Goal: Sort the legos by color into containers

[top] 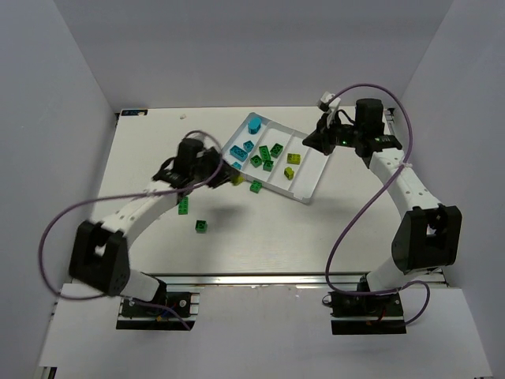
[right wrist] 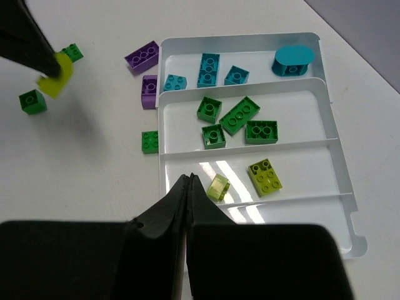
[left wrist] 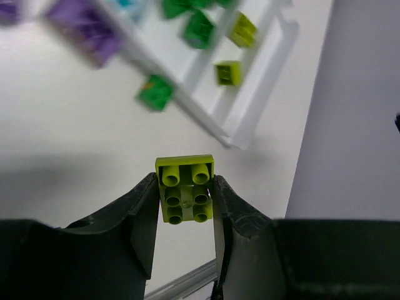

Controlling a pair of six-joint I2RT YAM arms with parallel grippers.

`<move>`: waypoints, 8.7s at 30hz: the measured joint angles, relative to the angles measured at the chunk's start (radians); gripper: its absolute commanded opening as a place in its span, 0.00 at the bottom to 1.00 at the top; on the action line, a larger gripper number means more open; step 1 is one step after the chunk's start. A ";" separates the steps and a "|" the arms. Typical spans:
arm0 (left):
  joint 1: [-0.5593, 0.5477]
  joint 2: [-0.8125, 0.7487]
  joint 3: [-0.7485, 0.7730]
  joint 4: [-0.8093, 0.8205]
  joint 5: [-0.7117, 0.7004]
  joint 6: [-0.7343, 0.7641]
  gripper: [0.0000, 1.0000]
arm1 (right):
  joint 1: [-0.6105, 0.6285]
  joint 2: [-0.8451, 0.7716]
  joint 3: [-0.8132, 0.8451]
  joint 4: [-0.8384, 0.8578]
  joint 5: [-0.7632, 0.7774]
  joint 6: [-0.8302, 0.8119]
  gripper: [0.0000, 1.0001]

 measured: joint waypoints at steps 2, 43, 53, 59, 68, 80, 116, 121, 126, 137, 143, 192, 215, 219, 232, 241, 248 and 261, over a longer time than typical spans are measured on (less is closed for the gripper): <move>-0.071 0.161 0.123 0.060 0.046 0.062 0.00 | -0.009 0.000 0.000 0.008 -0.010 0.021 0.00; -0.262 0.566 0.588 -0.095 -0.271 0.326 0.09 | 0.118 0.067 0.037 -0.558 -0.194 -0.863 0.71; -0.155 -0.066 0.173 -0.134 -0.456 0.237 0.89 | 0.343 0.188 0.064 -0.694 0.036 -1.442 0.76; -0.122 -0.304 0.003 -0.256 -0.527 0.147 0.93 | 0.434 0.365 0.229 -0.720 0.220 -1.550 0.70; -0.116 -0.505 -0.095 -0.339 -0.591 0.044 0.93 | 0.525 0.521 0.377 -0.715 0.412 -1.584 0.70; -0.115 -0.564 -0.147 -0.372 -0.620 -0.022 0.93 | 0.541 0.638 0.425 -0.649 0.564 -1.588 0.70; -0.115 -0.593 -0.229 -0.387 -0.620 -0.138 0.86 | 0.533 0.607 0.550 -0.681 0.247 -1.169 0.02; -0.115 -0.579 -0.244 -0.386 -0.610 -0.160 0.83 | 0.477 0.513 0.563 -0.552 0.169 -0.737 0.00; -0.115 -0.547 -0.250 -0.375 -0.577 -0.154 0.83 | 0.347 0.505 0.563 -0.428 0.172 -0.384 0.02; -0.115 -0.485 -0.264 -0.351 -0.490 -0.108 0.86 | 0.173 0.710 0.642 -0.220 0.352 0.040 0.15; -0.115 -0.434 -0.285 -0.354 -0.435 -0.079 0.87 | 0.188 0.791 0.697 -0.114 0.406 0.124 0.25; -0.115 0.197 -0.098 -0.328 -0.422 0.282 0.66 | 0.100 0.196 0.102 -0.050 -0.278 0.005 0.50; -0.115 0.266 0.214 -0.129 -0.166 0.287 0.00 | -0.052 0.032 -0.043 0.188 -0.116 0.241 0.86; -0.115 0.460 0.417 -0.083 -0.111 0.297 0.01 | -0.122 0.039 -0.066 0.216 -0.111 0.278 0.63; -0.116 0.842 0.808 -0.202 -0.078 0.325 0.64 | -0.119 0.024 -0.167 0.223 -0.137 0.267 0.66; -0.130 0.835 0.837 -0.203 -0.077 0.322 0.73 | -0.116 0.014 -0.166 0.153 -0.140 0.160 0.89; -0.132 0.657 0.721 -0.203 -0.172 0.340 0.67 | -0.093 0.010 -0.161 0.093 -0.163 0.042 0.89; 0.034 -0.024 0.098 -0.225 -0.362 0.359 0.66 | 0.018 0.102 0.006 -0.201 -0.169 -0.128 0.53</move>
